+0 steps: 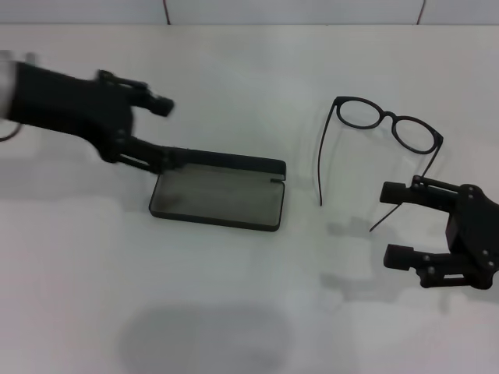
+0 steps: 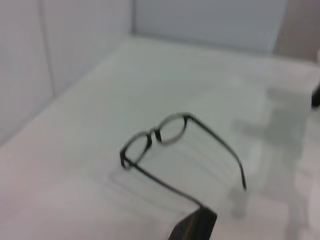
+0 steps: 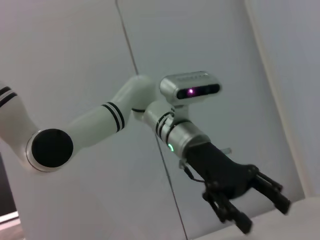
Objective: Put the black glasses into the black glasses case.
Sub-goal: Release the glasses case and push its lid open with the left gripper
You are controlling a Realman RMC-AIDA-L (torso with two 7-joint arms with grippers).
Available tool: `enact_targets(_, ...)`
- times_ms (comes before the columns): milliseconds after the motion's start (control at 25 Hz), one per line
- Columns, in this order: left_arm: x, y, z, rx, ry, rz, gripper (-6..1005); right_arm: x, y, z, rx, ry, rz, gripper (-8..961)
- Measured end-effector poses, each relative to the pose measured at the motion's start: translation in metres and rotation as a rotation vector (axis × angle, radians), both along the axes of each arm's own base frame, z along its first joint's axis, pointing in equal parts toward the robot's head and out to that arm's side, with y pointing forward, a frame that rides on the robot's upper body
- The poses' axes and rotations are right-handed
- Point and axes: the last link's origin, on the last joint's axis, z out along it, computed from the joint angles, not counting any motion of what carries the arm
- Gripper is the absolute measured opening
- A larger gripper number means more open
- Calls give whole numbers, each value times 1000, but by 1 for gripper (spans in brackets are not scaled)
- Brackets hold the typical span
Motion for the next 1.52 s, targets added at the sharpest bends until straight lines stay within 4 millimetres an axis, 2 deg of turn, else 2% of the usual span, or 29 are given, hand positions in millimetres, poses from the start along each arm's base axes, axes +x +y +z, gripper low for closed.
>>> enact_targets(120, 13, 7, -20, -36, 96, -35, 857, 3, -1, 0, 7, 8, -18, 884)
enact_targets(160, 13, 7, -20, -36, 96, -35, 857, 3, -2, 0, 10, 8, -22, 884)
enact_targets(200, 23, 12, -39, -62, 183, -90, 857, 4, -2, 0, 11, 7, -25, 883)
enact_targets(400, 34, 20, -61, -39, 275, -166, 858, 6, -4, -1, 6, 11, -36, 883)
enact_targets(600, 33, 24, -73, -13, 338, -199, 833, 6, -5, -3, 1, 15, -44, 882)
enact_targets(1040, 26, 19, -96, 76, 434, -305, 740, 8, -5, -8, -1, 10, -58, 881)
enact_targets(1520, 27, 14, -99, 94, 445, -344, 438, 7, -5, -10, 3, 18, -59, 880)
